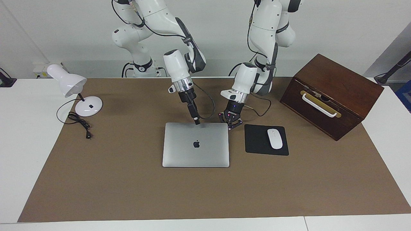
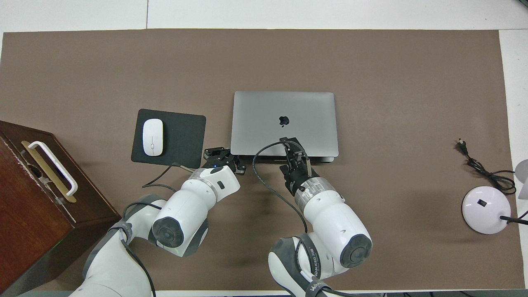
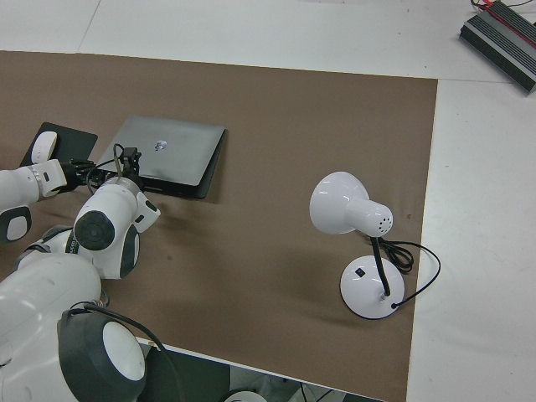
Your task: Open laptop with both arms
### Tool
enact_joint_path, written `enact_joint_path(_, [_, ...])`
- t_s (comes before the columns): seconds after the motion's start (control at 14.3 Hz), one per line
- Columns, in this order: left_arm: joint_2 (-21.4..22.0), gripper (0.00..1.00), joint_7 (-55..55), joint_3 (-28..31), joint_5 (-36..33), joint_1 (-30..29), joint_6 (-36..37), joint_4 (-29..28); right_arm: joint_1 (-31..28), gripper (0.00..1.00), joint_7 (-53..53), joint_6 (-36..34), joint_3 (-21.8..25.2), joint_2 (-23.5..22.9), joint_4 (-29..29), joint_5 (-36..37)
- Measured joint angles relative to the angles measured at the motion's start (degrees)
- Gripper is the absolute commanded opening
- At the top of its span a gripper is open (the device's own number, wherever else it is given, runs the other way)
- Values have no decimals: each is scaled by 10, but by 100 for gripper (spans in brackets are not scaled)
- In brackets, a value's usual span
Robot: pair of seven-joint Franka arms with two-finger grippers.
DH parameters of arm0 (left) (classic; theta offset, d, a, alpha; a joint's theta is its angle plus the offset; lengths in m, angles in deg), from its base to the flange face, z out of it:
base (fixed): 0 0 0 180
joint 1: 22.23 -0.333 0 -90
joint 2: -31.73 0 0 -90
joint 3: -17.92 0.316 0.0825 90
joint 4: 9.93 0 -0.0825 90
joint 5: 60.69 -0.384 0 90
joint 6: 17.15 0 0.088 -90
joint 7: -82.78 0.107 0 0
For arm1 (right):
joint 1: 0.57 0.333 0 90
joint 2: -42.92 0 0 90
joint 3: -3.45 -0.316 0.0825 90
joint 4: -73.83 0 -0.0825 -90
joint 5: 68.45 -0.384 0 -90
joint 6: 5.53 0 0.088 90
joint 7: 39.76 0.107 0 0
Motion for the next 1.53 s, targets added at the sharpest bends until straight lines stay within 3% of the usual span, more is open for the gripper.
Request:
enact_joint_path(0.98, [-4, 0, -5, -1, 0, 0, -1, 5, 0, 100, -17, 12, 2, -13, -4, 0])
enact_joint_path(1.53, [-4, 0, -5, -1, 0, 0, -1, 5, -1, 100, -30, 12, 8, -27, -34, 0])
